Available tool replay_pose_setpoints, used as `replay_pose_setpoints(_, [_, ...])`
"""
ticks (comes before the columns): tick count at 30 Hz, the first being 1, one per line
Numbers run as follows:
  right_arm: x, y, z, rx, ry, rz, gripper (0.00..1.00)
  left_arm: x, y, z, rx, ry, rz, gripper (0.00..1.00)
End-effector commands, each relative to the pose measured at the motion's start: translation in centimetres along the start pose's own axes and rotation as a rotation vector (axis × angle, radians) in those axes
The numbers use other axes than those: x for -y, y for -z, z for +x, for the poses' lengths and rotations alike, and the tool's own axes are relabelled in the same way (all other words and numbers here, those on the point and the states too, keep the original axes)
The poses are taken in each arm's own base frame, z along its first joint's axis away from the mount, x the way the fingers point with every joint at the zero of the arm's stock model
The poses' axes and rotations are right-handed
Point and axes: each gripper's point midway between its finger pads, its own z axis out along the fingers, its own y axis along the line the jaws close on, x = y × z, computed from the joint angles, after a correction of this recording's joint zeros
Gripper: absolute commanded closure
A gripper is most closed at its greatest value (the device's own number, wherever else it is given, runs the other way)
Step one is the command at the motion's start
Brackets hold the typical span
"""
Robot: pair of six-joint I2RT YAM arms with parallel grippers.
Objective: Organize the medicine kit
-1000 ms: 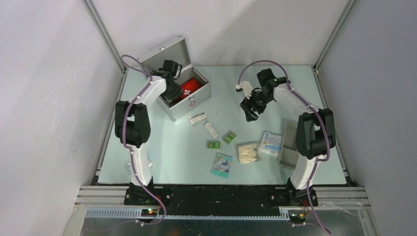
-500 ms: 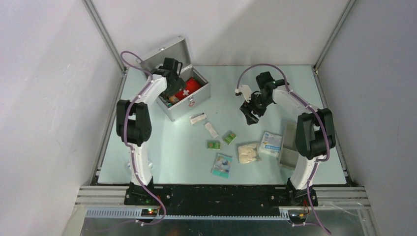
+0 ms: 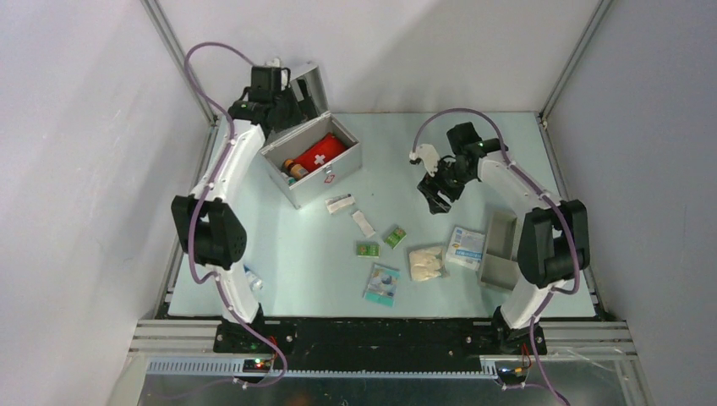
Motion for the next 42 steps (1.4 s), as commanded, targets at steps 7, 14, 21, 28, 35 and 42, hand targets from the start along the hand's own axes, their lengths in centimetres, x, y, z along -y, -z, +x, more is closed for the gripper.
replay_pose_setpoints(7, [-4.5, 3.3, 10.3, -0.290, 0.227, -0.107, 0.06, 4.3, 3.7, -1.8, 0.058, -0.223, 0.255, 0.00])
replay_pose_setpoints(14, [-5.7, 2.5, 12.1, -0.316, 0.312, -0.120, 0.04, 4.7, 3.5, -0.9, 0.042, -0.199, 0.268, 0.01])
replay_pose_setpoints(21, [-6.0, 0.4, 13.6, -0.322, 0.351, -0.125, 0.20, 4.6, 3.7, -1.3, 0.064, -0.206, 0.245, 0.02])
replay_pose_setpoints(28, [-4.1, -2.5, 14.4, -0.327, 0.413, -0.019, 0.27, 4.4, 4.3, -1.8, 0.089, -0.225, 0.230, 0.02])
replay_pose_setpoints(35, [-1.5, -2.1, 12.8, -0.321, 0.471, 0.130, 0.72, 4.5, 4.9, -2.1, 0.110, -0.257, 0.224, 0.03])
replay_pose_setpoints(42, [-0.2, 2.2, 2.3, -0.051, 0.460, 0.166, 1.00, 4.8, 5.7, -3.0, 0.143, -0.301, 0.222, 0.03])
